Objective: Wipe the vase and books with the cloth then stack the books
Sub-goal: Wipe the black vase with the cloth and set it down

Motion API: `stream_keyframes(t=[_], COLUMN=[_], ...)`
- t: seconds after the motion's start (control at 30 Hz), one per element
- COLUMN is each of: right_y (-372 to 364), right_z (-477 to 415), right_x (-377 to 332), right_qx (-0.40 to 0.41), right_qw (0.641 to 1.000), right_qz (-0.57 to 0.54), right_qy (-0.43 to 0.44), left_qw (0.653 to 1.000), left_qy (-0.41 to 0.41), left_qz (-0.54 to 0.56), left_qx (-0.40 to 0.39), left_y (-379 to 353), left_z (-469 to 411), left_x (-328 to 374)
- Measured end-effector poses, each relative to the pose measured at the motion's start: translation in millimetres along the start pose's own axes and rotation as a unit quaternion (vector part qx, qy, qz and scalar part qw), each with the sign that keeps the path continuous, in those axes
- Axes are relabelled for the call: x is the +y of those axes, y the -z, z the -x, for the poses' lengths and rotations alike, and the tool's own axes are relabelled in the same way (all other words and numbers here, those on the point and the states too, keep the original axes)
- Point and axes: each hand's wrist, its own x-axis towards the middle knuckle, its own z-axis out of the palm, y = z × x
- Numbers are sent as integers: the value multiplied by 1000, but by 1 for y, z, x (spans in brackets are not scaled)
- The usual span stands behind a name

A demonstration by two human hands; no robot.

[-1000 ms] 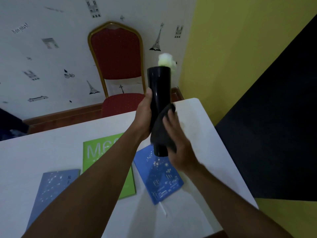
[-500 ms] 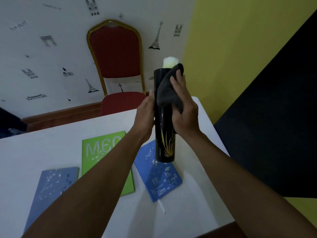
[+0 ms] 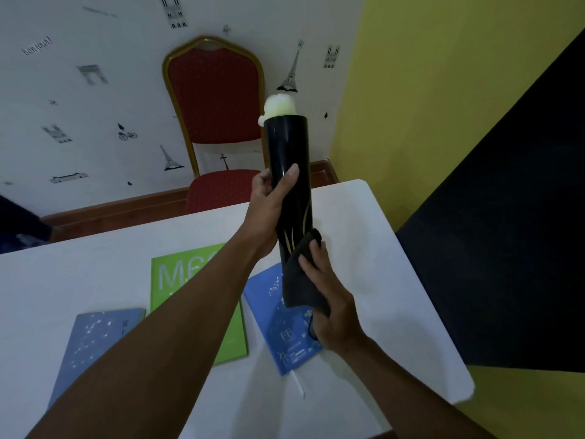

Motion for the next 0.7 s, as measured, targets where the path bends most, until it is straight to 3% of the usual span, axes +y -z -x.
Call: stream_keyframes(t=[0.1,0.33,0.43,0.53,0.7], right_y=[11,49,35,10,-5], right_z=[-38,-140,-118,-54,-4], right_x=[-10,-19,-21,-10,-6], right_qx=[19,106,119,72,26], right_qw=[1000,994,993,997,999], right_qz=[7,4,3,-3,-18], right_qy=[9,30,7,-6,-9], left_qw=[999,991,994,997,999], left_qy=[1,17,29,17,-11], left_qz=[19,-85,-28,33,21], left_qx=[-35,-101,-105,-74,-37], left_y=[-2,0,-3,-4,-3], left_z=[1,7,10,8,5], left_x=[0,-13,-12,2,5])
